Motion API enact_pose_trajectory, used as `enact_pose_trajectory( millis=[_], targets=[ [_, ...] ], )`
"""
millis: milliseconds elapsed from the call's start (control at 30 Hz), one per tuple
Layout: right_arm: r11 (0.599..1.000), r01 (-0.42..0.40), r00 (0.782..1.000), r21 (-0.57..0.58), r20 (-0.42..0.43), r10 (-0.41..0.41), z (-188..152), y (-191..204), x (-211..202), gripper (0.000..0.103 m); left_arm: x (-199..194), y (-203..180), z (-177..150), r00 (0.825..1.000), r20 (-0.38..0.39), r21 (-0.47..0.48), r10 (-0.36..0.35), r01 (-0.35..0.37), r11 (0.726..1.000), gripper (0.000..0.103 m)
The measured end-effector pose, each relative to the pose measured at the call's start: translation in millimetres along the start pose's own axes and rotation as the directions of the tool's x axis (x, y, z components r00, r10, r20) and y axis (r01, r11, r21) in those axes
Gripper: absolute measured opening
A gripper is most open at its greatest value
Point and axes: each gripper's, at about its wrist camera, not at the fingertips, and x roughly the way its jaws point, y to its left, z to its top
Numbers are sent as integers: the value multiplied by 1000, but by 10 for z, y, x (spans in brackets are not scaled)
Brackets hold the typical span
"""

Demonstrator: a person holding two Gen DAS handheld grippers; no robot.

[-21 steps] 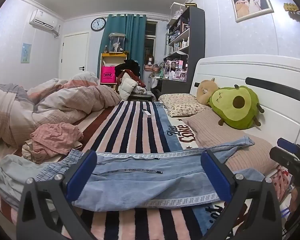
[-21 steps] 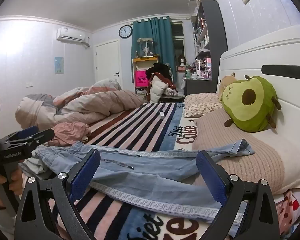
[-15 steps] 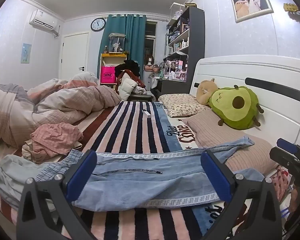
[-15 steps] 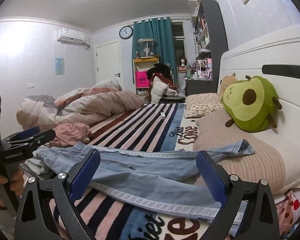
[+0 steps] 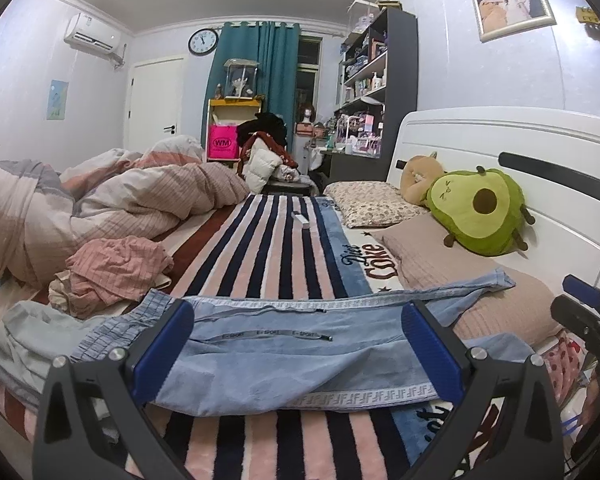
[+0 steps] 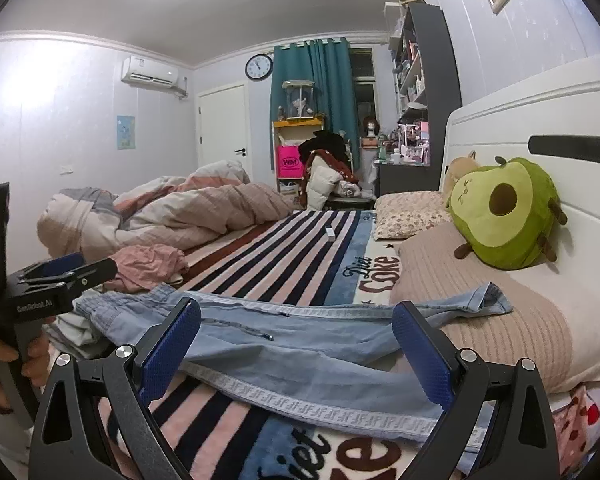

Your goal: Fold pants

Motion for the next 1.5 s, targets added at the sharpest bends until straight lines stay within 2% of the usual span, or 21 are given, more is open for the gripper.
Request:
enact_pose_trajectory(
  millis=[133, 167, 300, 433, 567, 833, 1000, 1033, 1100, 1167, 1233, 1267, 1300, 1333, 1367, 1400, 1500],
  targets=[
    [1000, 3, 1000, 9, -18, -3, -45, -38, 61, 96, 106, 143, -62, 998, -49, -18, 27, -27, 999, 102],
    [1000, 2, 1000, 17, -31, -2, -70, -58, 93, 101, 129, 180, -82, 998, -61, -24, 32, -34, 999, 102],
    [997, -8, 995, 71, -95, 15, -233, -191, 262, 102, 301, 435, -278, 987, -151, -69, 61, -72, 995, 102],
    [996, 29, 988, 80, -156, -17, -468, -312, 465, 102, 515, 685, -564, 961, -262, -126, 86, -122, 984, 102],
    [993, 47, 978, 105, -208, -24, -674, -459, 640, 102, 672, 861, -778, 938, -333, -182, 92, -159, 970, 102],
    [989, 71, 959, 127, -283, -33, -948, -658, 844, 102, 1014, 968, -982, 913, -403, -239, 62, -170, 956, 102],
    [984, 97, 944, 148, -327, -44, -1113, -757, 899, 102, 1288, 1067, -1006, 909, -415, -286, 32, -163, 944, 101],
    [982, 105, 941, 154, -336, -48, -1146, -783, 908, 102, 1343, 1088, -1009, 910, -414, -293, 29, -163, 942, 98],
    [978, 118, 936, 171, -349, -52, -1201, -835, 927, 102, 1469, 1146, -1023, 906, -423, -319, 18, -167, 933, 74],
    [974, 122, 932, 192, -360, -46, -1248, -872, 935, 102, 1550, 1203, -1029, 902, -432, -350, 2, -170, 921, 60],
    [967, 119, 929, 224, -369, -29, -1304, -920, 953, 102, 1574, 1246, -1016, 909, -415, -385, -39, -136, 913, 48],
    [963, 117, 928, 243, -373, -18, -1337, -950, 961, 102, 1559, 1255, -1000, 914, -402, -390, -50, -121, 913, 37],
    [958, 116, 926, 262, -377, -9, -1370, -978, 963, 102, 1530, 1257, -970, 920, -389, -383, -51, -111, 917, 29],
    [952, 117, 925, 282, -379, -1, -1401, -1007, 957, 101, 1502, 1250, -949, 923, -381, -372, -49, -105, 922, 25],
    [948, 118, 926, 296, -379, 3, -1424, -1030, 944, 101, 1453, 1246, -914, 929, -367, -363, -53, -90, 927, 15],
    [943, 117, 926, 311, -379, 10, -1438, -1053, 936, 101, 1411, 1259, -894, 933, -355, -365, -62, -77, 928, 10],
    [930, 124, 923, 347, -384, 20, -1480, -1124, 908, 101, 1223, 1295, -822, 948, -310, -371, -67, -56, 927, 7]
  ],
)
